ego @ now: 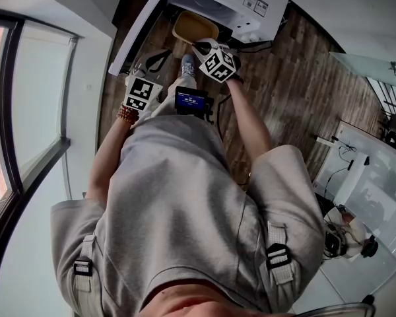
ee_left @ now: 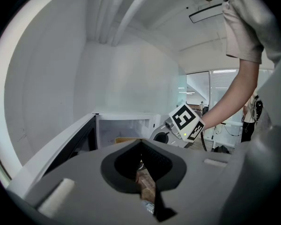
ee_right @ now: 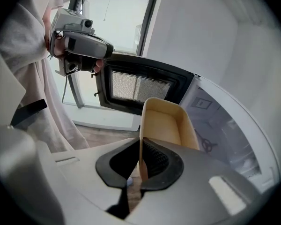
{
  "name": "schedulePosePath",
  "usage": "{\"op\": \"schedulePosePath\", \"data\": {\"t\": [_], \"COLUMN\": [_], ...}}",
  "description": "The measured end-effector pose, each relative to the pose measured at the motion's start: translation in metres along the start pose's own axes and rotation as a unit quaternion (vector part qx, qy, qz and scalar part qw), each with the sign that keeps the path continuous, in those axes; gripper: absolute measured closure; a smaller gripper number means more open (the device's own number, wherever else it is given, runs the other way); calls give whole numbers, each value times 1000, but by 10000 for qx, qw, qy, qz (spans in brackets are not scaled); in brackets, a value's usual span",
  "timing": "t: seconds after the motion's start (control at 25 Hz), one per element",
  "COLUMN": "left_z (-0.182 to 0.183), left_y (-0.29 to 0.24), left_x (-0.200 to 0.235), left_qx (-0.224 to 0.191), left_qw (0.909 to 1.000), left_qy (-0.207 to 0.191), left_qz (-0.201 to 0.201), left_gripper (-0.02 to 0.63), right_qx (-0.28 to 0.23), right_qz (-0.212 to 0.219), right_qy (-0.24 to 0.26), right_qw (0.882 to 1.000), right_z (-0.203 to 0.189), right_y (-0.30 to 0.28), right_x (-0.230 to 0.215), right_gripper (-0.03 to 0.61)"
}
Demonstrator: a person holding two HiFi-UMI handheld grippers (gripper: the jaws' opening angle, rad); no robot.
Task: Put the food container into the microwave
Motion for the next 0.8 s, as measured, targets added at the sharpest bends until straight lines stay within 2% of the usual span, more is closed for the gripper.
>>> {"op": "schedulePosePath", "data": {"t": [0.8], "left_z": [4], "left_y": [-16], "left_x": [8], "left_qx": [59], "left_qw": [9999], "left_qy": [13], "left_qz": [82], "left_gripper": [617], "right_qx": [260], "right_qz": [-87], "right_qy": [-109], "right_qw": [9996], "right_z": [-11], "right_y": [-20], "right_x": [-32], "right_gripper": [548]}}
Point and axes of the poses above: the fingertips, and each gripper's own axes: y backward along the fingers, x to its left, z out of its top, the point moved 10 cm from there along y, backward along the fingers, and after that the axes turned 3 degrees about -z, right-handed, at the moved point
